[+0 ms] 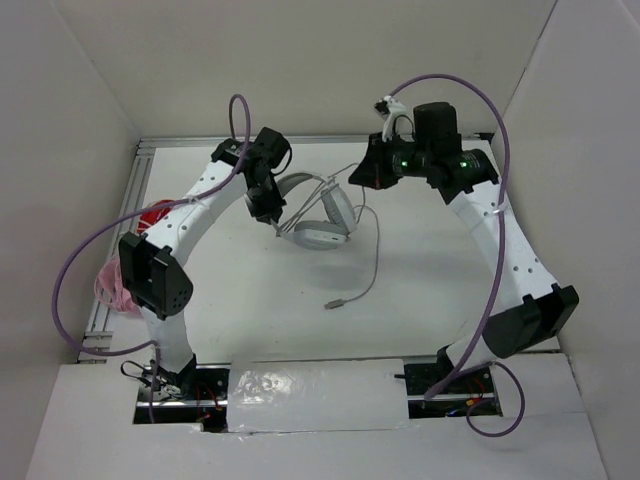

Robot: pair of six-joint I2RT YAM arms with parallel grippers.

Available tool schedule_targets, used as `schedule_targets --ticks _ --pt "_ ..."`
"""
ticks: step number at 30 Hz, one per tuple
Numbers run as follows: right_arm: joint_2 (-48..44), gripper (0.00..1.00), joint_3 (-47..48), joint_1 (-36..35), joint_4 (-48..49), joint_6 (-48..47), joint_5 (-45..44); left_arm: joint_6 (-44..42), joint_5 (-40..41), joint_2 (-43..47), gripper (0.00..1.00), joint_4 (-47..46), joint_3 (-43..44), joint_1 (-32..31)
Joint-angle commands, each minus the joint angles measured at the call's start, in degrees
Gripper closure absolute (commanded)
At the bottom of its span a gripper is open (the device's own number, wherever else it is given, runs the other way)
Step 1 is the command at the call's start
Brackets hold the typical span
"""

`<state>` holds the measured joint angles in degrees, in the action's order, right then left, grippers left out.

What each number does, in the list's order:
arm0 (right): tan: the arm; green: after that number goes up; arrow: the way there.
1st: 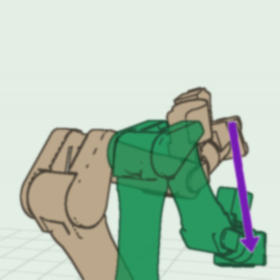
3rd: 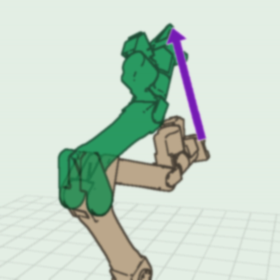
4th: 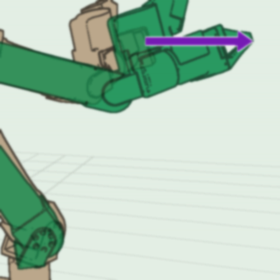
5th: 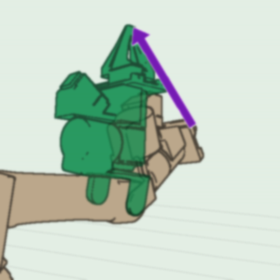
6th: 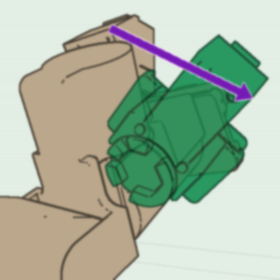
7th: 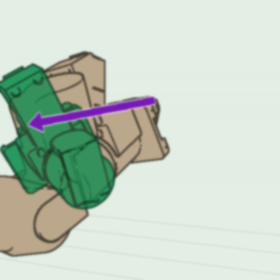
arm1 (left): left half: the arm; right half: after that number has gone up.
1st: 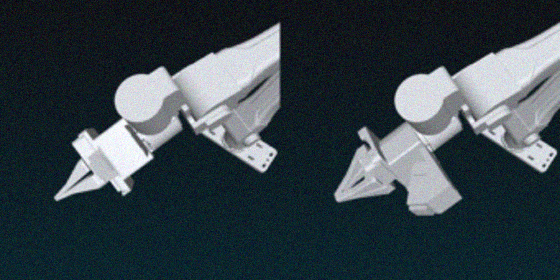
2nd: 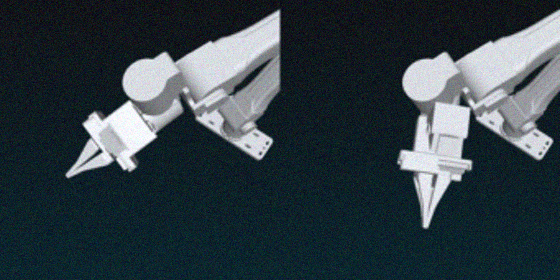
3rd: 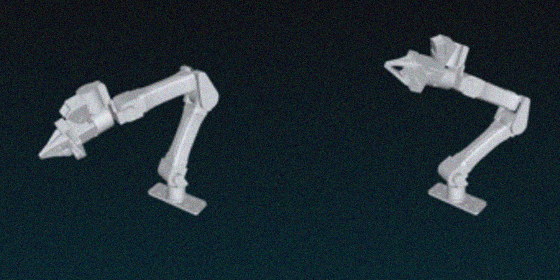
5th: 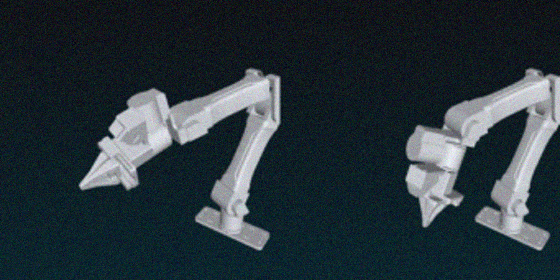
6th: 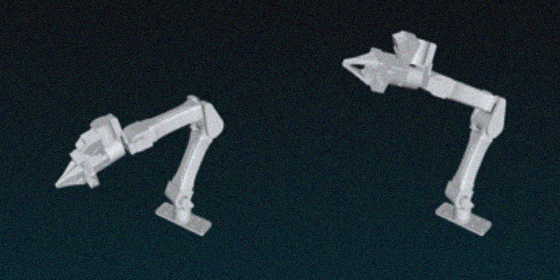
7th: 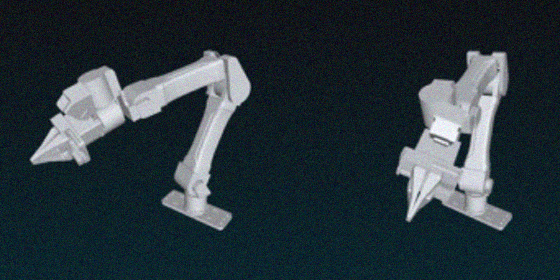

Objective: Wrap the headphones

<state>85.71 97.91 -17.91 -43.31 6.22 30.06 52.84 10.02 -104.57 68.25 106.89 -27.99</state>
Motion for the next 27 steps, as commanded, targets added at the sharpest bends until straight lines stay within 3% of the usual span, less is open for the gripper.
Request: schedule_targets --ticks 1,7,11,15,19,27 --pt "-4.2 1.00 -0.6 -5.5 4.0 1.5 14.7 9.5 3.6 -2.6 1.00 8.7 5.9 0.7" --pt "-0.4 1.00 -1.1 -15.0 6.8 3.6 22.1 13.4 3.1 -3.7 1.00 8.7 10.4 0.7" --pt "0.7 0.97 -3.4 -21.5 8.5 1.2 20.6 15.6 2.3 -2.7 1.00 8.0 12.3 0.9" --pt "-0.2 0.86 -7.6 -28.2 10.5 -3.5 7.0 16.2 0.4 -1.4 1.00 7.4 14.3 1.3" --pt "-2.7 0.83 -16.4 -35.3 21.4 -3.5 -17.0 16.1 -1.9 0.8 1.00 4.0 13.7 1.4" --pt "-2.7 0.83 -22.2 -42.1 29.8 -5.0 -29.9 18.0 -2.8 3.2 1.00 3.7 15.5 1.4"
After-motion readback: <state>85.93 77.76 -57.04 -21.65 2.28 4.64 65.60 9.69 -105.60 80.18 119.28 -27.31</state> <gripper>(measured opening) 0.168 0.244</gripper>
